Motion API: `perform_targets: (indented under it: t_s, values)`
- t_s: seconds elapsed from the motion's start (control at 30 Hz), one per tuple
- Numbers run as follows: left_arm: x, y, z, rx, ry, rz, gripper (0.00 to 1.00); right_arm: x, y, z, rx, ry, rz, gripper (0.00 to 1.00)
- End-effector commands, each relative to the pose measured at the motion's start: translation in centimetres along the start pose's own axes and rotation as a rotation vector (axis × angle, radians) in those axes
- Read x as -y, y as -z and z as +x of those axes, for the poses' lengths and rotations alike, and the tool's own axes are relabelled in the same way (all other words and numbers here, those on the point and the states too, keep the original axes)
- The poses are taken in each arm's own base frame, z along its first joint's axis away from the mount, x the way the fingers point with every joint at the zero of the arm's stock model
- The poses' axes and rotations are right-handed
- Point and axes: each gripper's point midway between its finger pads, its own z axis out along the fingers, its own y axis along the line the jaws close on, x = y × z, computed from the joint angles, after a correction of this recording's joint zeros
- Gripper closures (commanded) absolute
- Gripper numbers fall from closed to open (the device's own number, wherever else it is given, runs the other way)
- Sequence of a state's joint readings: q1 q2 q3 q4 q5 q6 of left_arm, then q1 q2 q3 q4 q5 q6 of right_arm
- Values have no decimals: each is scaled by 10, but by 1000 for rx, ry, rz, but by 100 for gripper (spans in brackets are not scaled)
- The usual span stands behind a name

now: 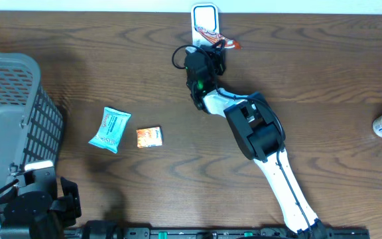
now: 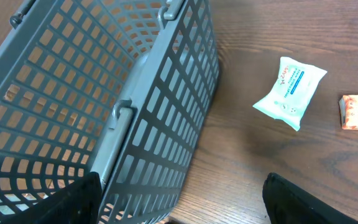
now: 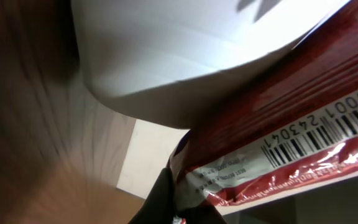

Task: Scan the item barcode

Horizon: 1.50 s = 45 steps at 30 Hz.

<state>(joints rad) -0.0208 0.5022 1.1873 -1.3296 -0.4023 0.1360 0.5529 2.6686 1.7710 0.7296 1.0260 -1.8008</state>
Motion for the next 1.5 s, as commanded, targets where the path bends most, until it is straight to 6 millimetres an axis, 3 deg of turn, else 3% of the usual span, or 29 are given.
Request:
perform_targets:
  t_s: [0.0,0.13,0.23,0.33,0.37,0.47,0.57,0.73,0.97,1.07,1.13,1.27,1.33,1.47]
  values:
    - [-4,2,0,6,-10,-17,17,13,12,-10,32,8,34,99]
    - [-4,2,0,6,-9,-17,16,55,18,3,38,-33,41,99]
    - [-4,2,0,6,-10,-17,17,83,23,29,24,-16,-33,99]
    - [-4,2,0,6,-10,-17,17,123,31,61,18,-87,-58,99]
    - [-4,2,0,6,-10,-17,17,145,35,78,14,-154,-51,99]
    - [-4,2,0,6,-10,-17,17,175,40,114,7,-253,-59,99]
    - [-4,2,0,6,-10,-17,16,185,40,148,-3,-271,-105,99]
    - [-4,2,0,6,-10,-17,17,194,22,202,-94,-341,-109,99]
    - [-4,2,0,6,-10,-17,17,209,6,212,-139,-407,-20,99]
    - [-4,2,0,6,-10,-17,17,199,-3,219,-189,-422,-24,99]
    - [-4,2,0,6,-10,-17,17,180,-14,243,-301,-539,-37,99]
    - [-4,2,0,6,-10,-17,17,73,-36,320,-541,-580,-292,99]
    - [-4,2,0,6,-10,-17,17,37,-38,350,-620,-639,-381,99]
    - [-4,2,0,6,-10,-17,17,-32,-44,424,-813,-938,-519,99]
